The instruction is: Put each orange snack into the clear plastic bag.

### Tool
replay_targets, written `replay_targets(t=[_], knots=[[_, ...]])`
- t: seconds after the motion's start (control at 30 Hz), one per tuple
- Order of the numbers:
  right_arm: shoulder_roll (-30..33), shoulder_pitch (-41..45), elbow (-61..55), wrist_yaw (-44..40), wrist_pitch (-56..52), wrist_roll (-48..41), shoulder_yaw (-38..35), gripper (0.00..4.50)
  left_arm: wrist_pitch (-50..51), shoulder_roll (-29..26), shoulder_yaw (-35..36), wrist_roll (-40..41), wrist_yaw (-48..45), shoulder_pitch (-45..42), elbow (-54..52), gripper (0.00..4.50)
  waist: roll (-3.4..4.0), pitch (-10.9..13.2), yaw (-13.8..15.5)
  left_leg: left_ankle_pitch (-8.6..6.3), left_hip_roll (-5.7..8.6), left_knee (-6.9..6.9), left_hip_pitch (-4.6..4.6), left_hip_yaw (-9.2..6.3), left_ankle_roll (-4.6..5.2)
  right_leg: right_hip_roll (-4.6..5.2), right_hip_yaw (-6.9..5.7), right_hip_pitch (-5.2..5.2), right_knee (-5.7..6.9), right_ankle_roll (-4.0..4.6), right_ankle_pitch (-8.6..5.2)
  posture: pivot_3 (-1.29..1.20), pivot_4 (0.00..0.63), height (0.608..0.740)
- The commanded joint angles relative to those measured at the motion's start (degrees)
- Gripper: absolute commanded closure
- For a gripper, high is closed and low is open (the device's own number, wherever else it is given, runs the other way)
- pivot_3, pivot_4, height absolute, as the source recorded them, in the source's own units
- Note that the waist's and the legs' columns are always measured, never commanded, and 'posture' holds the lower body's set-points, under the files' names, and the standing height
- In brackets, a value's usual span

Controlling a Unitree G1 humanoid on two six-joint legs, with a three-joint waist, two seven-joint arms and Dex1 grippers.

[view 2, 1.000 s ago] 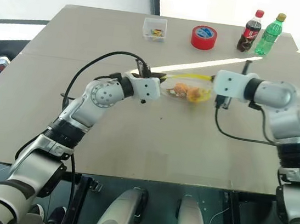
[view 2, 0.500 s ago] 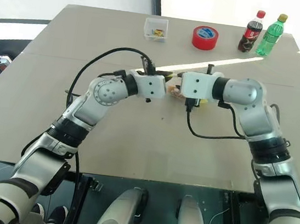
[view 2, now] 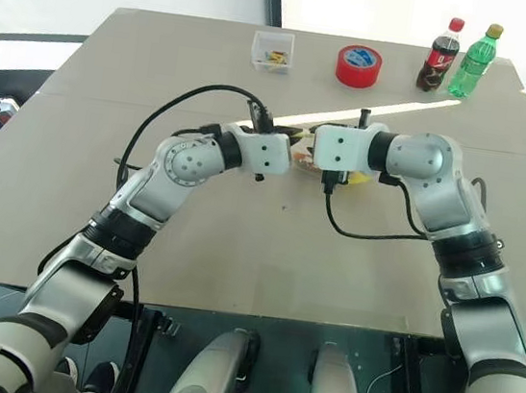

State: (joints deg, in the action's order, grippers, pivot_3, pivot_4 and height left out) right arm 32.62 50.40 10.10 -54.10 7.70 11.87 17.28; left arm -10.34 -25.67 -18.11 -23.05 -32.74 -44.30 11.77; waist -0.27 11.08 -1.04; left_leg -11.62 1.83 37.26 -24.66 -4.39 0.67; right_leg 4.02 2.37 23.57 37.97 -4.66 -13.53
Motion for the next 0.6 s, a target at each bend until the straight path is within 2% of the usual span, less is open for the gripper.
replay_targets(t=[0.03,0.53,0.57,0.6], knots=[[0.19,1.74,-0.94,0.77,0.76,-0.26,-1.35,3.18,-0.30,0.14,0.40,0.32,0.03,0.00,-2.93,4.50,0.00,0.00,0.00,0.00,0.00,0.00,0.00,0.00,0.00,0.00,0.00,0.00,0.00,0.00,0.00,0.00,0.150,0.740],[-0.09,1.84,-0.34,1.02,1.04,-0.16,-1.00,3.18,-0.34,0.34,0.35,0.53,-0.32,0.32,-3.10,4.50,0.00,0.00,0.00,0.00,0.00,0.00,0.00,0.00,0.00,0.00,0.00,0.00,0.00,0.00,0.00,0.00,0.150,0.740],[-0.10,1.88,-0.21,1.05,1.12,-0.12,-0.98,3.69,-0.42,0.33,0.34,0.56,-0.38,0.34,-3.07,4.50,0.00,0.00,0.00,0.00,0.00,0.00,0.00,0.00,0.00,0.00,0.00,0.00,0.00,0.00,0.00,0.00,0.150,0.740],[-0.12,1.92,-0.11,1.07,1.16,-0.08,-0.94,3.96,-0.45,0.31,0.34,0.57,-0.45,0.38,-3.05,4.50,0.00,0.00,0.00,0.00,0.00,0.00,0.00,0.00,0.00,0.00,0.00,0.00,0.00,0.00,0.00,0.00,0.150,0.740]])
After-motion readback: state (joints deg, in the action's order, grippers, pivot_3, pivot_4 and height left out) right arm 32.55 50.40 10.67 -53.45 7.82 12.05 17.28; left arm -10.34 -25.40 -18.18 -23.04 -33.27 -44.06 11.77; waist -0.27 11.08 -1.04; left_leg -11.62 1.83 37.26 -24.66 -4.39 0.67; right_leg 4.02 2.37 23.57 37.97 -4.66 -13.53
